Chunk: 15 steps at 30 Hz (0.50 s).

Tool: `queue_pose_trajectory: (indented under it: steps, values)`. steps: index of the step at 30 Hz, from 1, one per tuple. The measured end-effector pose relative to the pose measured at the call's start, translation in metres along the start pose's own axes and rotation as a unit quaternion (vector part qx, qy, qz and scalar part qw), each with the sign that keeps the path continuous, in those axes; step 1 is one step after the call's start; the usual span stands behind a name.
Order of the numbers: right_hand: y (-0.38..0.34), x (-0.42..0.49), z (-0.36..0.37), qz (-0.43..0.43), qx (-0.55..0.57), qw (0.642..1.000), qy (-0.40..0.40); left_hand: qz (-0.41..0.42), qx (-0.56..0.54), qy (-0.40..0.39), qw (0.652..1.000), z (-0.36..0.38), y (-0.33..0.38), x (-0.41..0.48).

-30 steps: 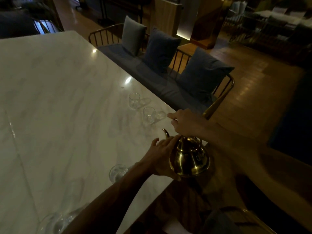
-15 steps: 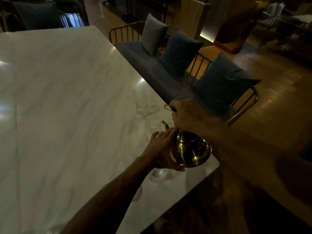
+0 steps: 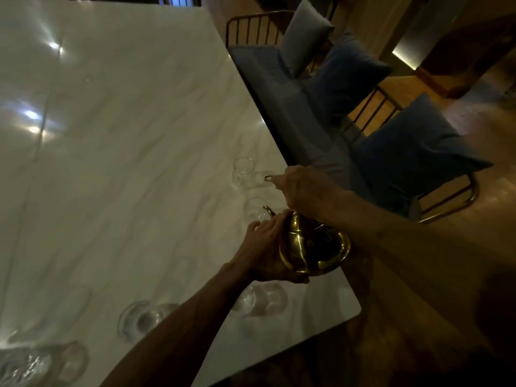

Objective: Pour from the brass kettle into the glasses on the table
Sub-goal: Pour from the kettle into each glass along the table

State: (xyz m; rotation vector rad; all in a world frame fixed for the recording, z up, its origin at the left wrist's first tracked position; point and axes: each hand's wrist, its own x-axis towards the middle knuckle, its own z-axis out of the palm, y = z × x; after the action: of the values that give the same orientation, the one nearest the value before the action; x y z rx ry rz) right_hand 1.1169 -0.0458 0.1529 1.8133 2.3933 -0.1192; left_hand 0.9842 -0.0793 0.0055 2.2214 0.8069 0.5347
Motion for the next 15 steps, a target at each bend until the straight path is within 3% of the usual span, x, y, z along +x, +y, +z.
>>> queue_pose_trajectory:
  steps: [15]
  values:
    - [0.004,0.044,-0.001,-0.033,-0.074,0.994,-0.070,-0.053,-0.031,0.014,0.998,0.004,-0.008,0.014]
